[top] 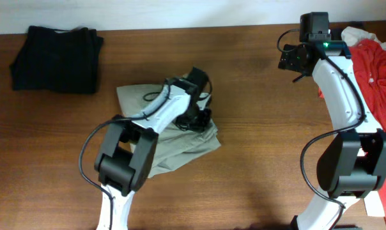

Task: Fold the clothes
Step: 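Carry the folded trousers with the left gripper onto the black garment at top left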

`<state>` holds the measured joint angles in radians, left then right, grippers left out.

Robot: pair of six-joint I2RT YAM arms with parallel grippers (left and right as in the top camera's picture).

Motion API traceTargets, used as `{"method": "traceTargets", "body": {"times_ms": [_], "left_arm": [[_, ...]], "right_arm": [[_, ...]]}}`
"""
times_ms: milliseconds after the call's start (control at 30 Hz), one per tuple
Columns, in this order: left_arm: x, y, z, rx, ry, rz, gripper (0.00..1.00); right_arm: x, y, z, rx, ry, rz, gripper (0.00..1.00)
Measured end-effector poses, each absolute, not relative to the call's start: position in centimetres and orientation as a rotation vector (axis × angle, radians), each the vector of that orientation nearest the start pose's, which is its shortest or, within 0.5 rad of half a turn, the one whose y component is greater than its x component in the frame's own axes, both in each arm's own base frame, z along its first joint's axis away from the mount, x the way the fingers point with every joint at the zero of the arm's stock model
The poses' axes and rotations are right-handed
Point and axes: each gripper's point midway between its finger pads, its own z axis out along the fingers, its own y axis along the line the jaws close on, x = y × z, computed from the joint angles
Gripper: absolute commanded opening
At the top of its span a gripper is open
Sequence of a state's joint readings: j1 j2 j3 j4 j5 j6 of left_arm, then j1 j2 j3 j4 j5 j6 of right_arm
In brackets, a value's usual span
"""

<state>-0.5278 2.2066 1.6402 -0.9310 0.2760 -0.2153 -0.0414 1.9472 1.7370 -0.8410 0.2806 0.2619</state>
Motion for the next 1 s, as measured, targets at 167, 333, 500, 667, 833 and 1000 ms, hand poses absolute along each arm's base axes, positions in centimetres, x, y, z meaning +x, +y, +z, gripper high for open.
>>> {"method": "traceTargets", "body": {"times_ms": [167, 333, 500, 667, 833, 1000], "left_arm": [[40.2, -19.9, 6.0, 0.392, 3.082, -0.284, 0.99], [41.3, -7.5, 11.9, -0.022, 3.186, -0.186, 0.99], [38.1, -5.3, 9.6, -0.192, 3.339, -0.153, 0.99], [36.8, -3.3, 5.3, -0.442, 3.35, 0.05, 0.99], [35.1, -2.4, 8.1, -0.449, 3.17, 0.05, 0.99], [32.9, -5.9, 0.6, -0.361, 3.169, -0.31, 0.99]], "right_arm": [[48.6, -6.8, 15.9, 0.485, 2.538, -0.287, 0.99], [48.6, -6.8, 15.9, 0.486, 2.537, -0.287, 0.99], [48.5, -6.8, 15.9, 0.486, 2.538, -0.287, 0.99], [48.5, -6.8, 15.9, 0.486, 2.538, -0.287, 0.99], [48.6, -6.8, 15.9, 0.486, 2.538, -0.287, 0.99], [48.5, -6.8, 15.9, 0.486, 2.539, -0.287, 0.99]]}}
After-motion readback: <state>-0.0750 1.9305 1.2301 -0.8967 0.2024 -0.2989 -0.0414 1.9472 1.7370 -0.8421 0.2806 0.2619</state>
